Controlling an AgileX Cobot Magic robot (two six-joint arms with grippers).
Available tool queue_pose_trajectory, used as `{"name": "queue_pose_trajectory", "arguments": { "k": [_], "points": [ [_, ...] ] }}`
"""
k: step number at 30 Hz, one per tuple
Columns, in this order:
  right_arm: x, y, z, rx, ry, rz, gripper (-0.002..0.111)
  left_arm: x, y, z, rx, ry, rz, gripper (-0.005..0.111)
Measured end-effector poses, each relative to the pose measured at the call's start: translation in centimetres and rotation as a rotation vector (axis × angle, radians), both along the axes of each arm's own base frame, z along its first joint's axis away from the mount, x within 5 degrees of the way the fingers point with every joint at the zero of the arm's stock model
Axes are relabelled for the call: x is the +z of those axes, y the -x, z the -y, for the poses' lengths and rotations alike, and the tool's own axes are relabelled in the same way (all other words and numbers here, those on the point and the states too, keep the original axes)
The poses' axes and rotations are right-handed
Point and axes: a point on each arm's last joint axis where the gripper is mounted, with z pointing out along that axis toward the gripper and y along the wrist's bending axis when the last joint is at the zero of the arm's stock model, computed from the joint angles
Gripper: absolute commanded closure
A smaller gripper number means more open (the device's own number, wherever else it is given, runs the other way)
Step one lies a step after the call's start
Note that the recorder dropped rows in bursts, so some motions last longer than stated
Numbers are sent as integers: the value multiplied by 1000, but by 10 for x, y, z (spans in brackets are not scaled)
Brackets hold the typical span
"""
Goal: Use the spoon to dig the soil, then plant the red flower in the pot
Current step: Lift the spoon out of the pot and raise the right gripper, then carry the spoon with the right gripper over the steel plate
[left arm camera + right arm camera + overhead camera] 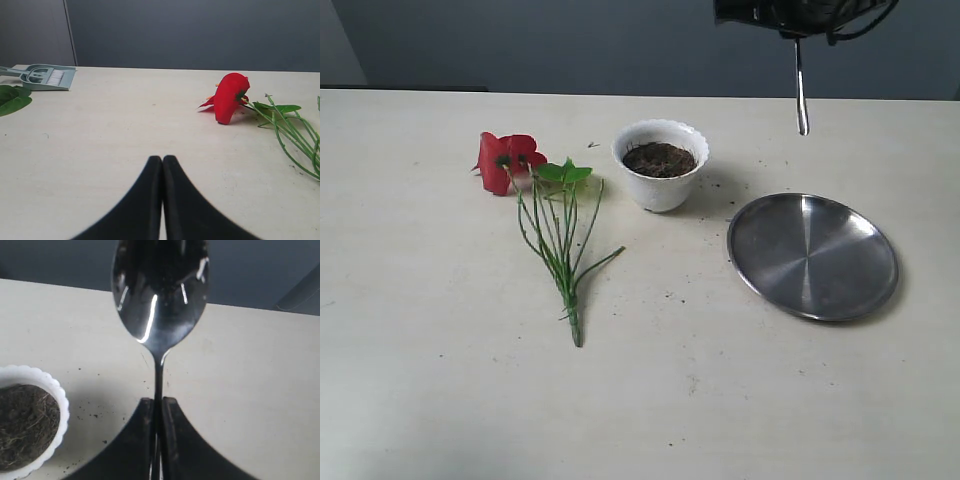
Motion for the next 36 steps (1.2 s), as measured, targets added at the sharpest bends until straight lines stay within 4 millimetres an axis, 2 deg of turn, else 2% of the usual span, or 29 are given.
{"name": "queue_pose_trajectory", "arguments": {
  "k": [7,14,22,30,36],
  "points": [
    [-7,4,5,0,30,-60,109,0,0,0,0,0,0,106],
    [-31,11,21,-38,35,-154,109,0,0,0,0,0,0,106],
    [-28,12,51,-115,9,-199,109,0,0,0,0,0,0,106],
    [-31,14,51,-84,-15,-254,109,0,0,0,0,0,0,106],
    [-37,8,62,-99,-67,-314,109,0,0,0,0,0,0,106]
  ]
}}
